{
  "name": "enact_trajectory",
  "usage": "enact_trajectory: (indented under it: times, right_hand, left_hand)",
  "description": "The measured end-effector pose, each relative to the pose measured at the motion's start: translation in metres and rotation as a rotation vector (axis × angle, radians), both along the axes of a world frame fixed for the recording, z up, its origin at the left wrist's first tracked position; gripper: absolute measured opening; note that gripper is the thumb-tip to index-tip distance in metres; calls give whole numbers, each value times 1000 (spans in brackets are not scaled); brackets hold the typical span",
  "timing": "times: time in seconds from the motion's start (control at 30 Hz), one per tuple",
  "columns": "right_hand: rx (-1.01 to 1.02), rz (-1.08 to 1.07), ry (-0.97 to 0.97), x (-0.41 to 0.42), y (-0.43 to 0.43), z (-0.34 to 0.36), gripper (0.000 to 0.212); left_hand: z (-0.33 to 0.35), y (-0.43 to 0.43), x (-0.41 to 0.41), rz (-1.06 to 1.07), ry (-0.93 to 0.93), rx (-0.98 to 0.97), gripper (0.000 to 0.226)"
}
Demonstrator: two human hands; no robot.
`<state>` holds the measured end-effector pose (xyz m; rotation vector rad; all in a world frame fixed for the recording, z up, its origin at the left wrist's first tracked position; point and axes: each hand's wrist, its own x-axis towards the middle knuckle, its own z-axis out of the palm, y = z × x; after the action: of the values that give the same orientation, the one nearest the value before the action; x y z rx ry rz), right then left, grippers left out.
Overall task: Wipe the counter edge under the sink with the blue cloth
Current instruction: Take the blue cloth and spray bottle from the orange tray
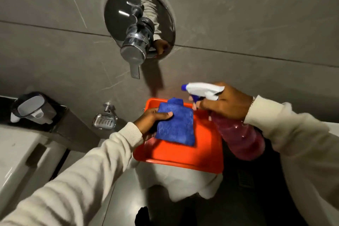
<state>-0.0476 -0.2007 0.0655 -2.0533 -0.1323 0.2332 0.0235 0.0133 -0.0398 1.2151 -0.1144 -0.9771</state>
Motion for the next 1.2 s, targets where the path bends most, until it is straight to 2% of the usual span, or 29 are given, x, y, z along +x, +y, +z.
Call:
enact_trajectory:
  times: [0.07,0.17,0.27,0.4,0.47,0.53,0.63,0.8,0.97,1.07,1.2]
  right_hand:
    - [-121,61,126,-28,6,-7,55]
    - [-271,94,219,-40,7,-18,46]
    - [-457,125,188,-51,8,-22,47]
    - [-660,152,110,-56,12,-18,59]
    - [-764,211,65,-55,14,-16,58]
    - [-809,182,34,-55,15,-15,60]
    - [-811,142,33,-56,12,-16,72]
    - [-767,139,-69,-56,14,-16,52]
    - [-801,119,-119,-53,12,-19,54]
    - [-632,-38,-190,-50,3,-16,51]
    - [-263,-492,-274,-31,-3,-24,17]
  left_hand:
    - [5,0,-21,40,135,-123,35]
    - [3,-1,-30,120,243,-172,38]
    - [2,1,-42,150,236,-143,33]
    - [4,2,-51,137,242,-142,44]
    - [6,3,-53,140,242,-160,45]
    - [8,6,-54,150,243,-178,43]
    - [9,8,-54,161,242,-184,44]
    - [10,11,-53,174,256,-190,43]
    - [11,10,-49,189,262,-172,34]
    - [9,11,-44,206,258,-152,27]
    - [7,15,-40,200,287,-135,24]
